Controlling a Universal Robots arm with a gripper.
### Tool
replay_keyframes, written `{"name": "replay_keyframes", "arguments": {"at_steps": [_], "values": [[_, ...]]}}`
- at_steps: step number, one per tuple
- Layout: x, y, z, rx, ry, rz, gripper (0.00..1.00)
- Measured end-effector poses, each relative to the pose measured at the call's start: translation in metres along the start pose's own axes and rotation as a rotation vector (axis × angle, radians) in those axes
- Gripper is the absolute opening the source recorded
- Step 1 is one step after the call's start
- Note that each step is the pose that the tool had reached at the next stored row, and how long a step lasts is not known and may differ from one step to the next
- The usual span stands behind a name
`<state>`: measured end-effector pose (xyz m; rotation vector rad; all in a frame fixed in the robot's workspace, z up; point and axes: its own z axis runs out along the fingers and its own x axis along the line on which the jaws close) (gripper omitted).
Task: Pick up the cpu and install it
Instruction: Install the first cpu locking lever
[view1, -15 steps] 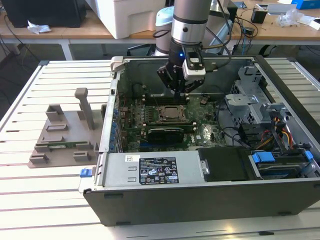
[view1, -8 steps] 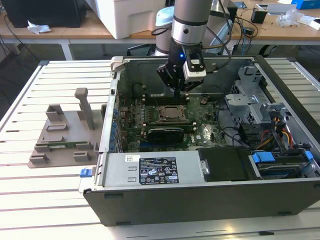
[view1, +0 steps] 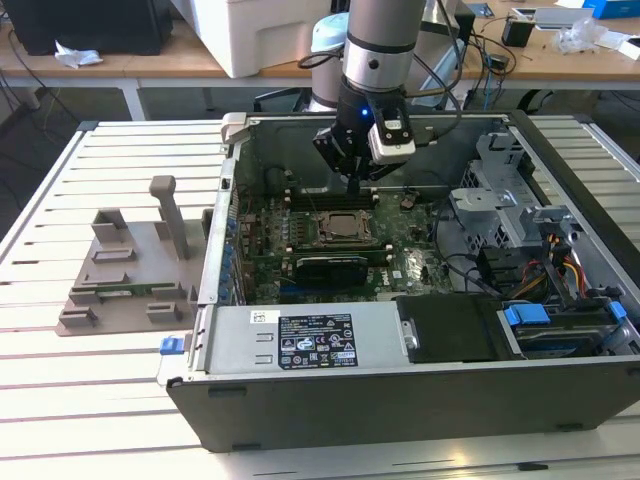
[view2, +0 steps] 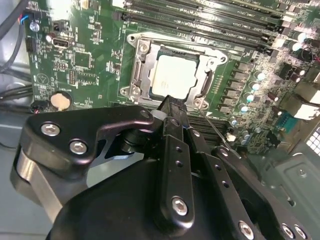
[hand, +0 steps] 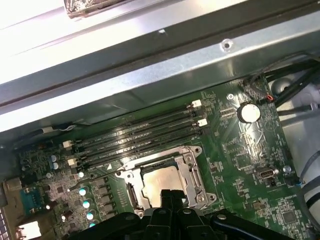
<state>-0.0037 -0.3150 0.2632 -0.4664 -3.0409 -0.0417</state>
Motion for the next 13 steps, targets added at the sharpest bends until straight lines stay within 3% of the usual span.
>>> {"name": "replay_keyframes", "arguments": {"at_steps": [3, 7, 10, 11, 13], "values": [[0.0000, 0.0000, 0.0000, -0.0155, 0.0056, -0.018, 0.11], [0.0000, 0.0000, 0.0000, -0.0175, 0.0074, -0.043, 0.11], [0.0000, 0.0000, 0.0000, -0.0076, 0.0075, -0.102, 0.11], [0.0000, 0.0000, 0.0000, 0.0022, 0.0066, -0.142, 0.11], [0.0000, 0.0000, 0.0000, 0.0106, 0.0058, -0.175, 0.11]]}}
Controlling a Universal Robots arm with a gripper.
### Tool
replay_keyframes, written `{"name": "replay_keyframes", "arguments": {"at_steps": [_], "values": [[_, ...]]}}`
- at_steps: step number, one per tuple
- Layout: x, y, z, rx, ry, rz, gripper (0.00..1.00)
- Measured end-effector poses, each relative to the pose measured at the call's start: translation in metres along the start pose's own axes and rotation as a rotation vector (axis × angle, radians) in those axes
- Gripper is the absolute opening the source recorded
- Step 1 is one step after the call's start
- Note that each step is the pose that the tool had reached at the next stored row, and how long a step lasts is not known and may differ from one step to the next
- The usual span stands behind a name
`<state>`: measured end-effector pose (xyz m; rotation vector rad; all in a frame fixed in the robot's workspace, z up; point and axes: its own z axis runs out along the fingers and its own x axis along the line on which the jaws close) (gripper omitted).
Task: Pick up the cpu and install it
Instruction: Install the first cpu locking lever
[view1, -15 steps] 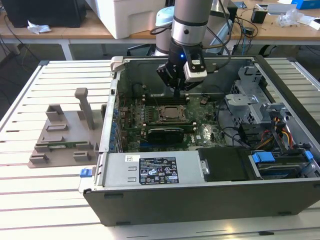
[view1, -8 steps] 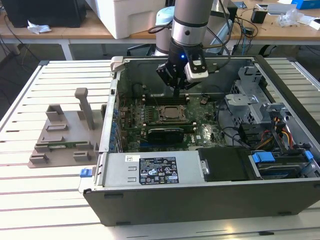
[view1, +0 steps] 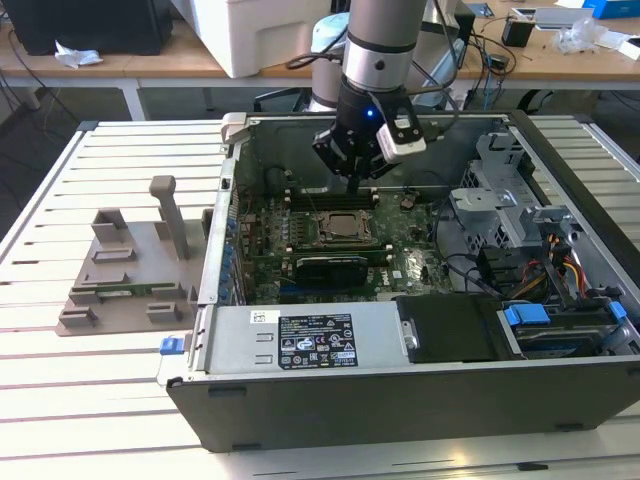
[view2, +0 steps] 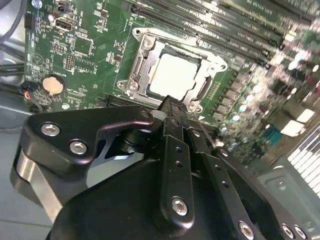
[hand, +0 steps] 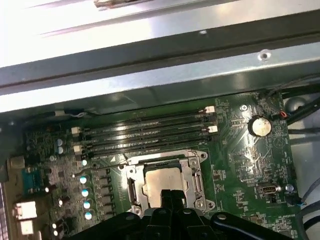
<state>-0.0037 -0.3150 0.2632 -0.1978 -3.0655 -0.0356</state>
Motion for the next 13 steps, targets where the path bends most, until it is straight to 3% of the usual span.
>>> {"name": "replay_keyframes", "arguments": {"at_steps": [5, 8, 9, 10, 11, 12, 13], "values": [[0.0000, 0.0000, 0.0000, 0.0102, 0.0022, -0.127, 0.11], [0.0000, 0.0000, 0.0000, 0.0108, 0.0019, -0.136, 0.11], [0.0001, 0.0000, 0.0001, 0.0105, -0.0041, -0.135, 0.11], [0.0000, 0.0001, 0.0002, 0.0093, -0.0233, -0.136, 0.11], [0.0000, 0.0000, 0.0004, 0.0077, -0.0479, -0.137, 0.11], [0.0000, 0.0000, 0.0006, 0.0066, -0.0618, -0.137, 0.11], [-0.0001, 0.0000, 0.0006, 0.0066, -0.0624, -0.137, 0.11]]}}
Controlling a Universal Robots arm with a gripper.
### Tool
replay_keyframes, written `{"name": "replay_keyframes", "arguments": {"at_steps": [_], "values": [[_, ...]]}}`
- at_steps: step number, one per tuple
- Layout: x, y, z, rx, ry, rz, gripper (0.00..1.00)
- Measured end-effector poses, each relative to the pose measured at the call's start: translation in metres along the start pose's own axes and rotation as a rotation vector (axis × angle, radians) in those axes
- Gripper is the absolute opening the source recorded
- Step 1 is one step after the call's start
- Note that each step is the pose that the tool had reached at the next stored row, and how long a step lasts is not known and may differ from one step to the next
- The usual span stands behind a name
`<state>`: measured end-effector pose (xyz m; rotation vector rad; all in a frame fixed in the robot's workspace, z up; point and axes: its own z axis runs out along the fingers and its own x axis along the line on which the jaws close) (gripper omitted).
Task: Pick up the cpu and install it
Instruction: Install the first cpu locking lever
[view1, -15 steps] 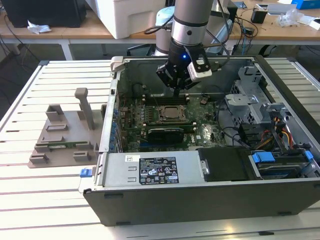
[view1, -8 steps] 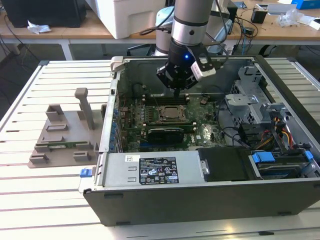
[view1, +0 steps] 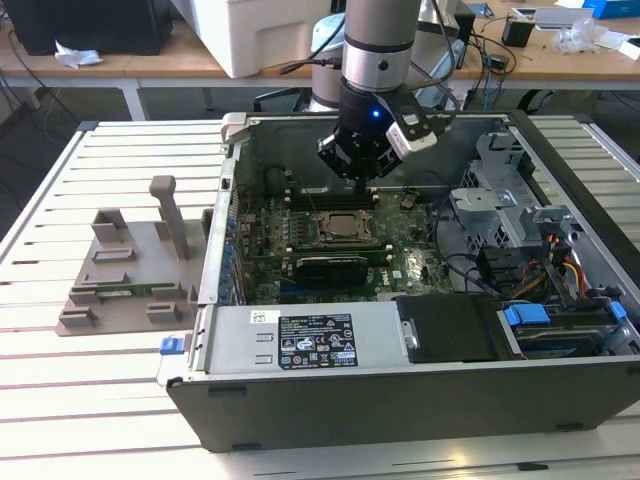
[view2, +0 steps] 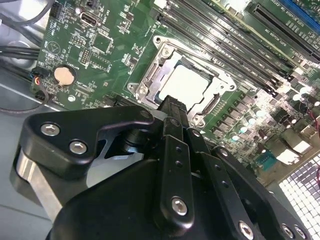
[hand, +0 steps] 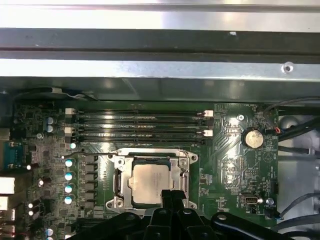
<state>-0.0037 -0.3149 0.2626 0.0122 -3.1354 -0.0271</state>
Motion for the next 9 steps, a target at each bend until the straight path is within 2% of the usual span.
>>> {"name": "replay_keyframes", "arguments": {"at_steps": [6, 9], "values": [[0.0001, 0.0000, -0.0001, 0.0003, -0.0035, 0.000, 0.11], [0.0037, -0.0001, -0.0002, 0.0020, -0.0042, 0.000, 0.11]]}}
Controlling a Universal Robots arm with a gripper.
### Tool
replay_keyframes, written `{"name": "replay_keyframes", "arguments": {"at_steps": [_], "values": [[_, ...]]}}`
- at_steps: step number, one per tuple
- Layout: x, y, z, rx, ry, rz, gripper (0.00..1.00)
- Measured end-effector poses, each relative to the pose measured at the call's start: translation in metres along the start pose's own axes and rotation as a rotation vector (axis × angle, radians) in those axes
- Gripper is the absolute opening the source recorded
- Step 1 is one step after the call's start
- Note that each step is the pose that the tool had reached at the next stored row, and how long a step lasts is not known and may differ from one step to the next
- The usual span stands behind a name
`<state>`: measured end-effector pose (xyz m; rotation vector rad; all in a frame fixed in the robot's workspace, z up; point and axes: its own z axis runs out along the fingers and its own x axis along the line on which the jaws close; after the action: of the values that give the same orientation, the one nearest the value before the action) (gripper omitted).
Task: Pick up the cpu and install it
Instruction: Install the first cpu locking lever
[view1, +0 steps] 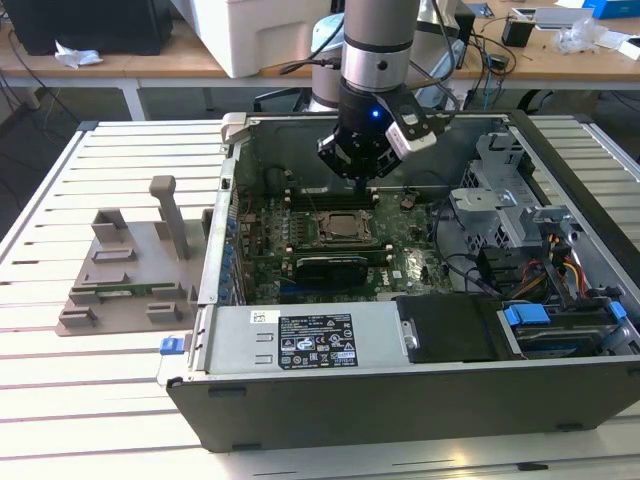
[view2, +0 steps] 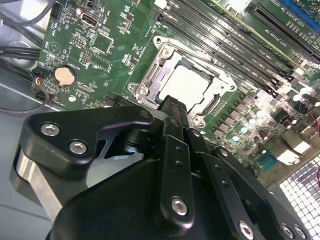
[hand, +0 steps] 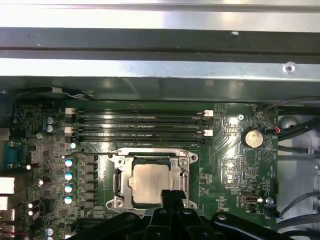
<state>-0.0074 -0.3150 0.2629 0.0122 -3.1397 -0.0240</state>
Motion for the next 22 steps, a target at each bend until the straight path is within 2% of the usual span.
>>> {"name": "replay_keyframes", "arguments": {"at_steps": [3, 6, 7, 10, 13, 17, 22], "values": [[0.0074, 0.0001, -0.0027, 0.0015, -0.0056, 0.000, 0.11], [0.0080, 0.0004, -0.0150, 0.0019, -0.0074, 0.000, 0.11], [0.0085, 0.0006, -0.0164, 0.0016, -0.0081, 0.000, 0.11], [0.0156, 0.0006, -0.0165, 0.0017, -0.0087, 0.000, 0.11], [0.0271, 0.0007, -0.0163, 0.0016, -0.0092, 0.000, 0.11], [0.0375, 0.0008, -0.0162, 0.0016, -0.0099, 0.000, 0.11], [0.0549, 0.0009, -0.0161, 0.0017, -0.0102, 0.000, 0.11]]}}
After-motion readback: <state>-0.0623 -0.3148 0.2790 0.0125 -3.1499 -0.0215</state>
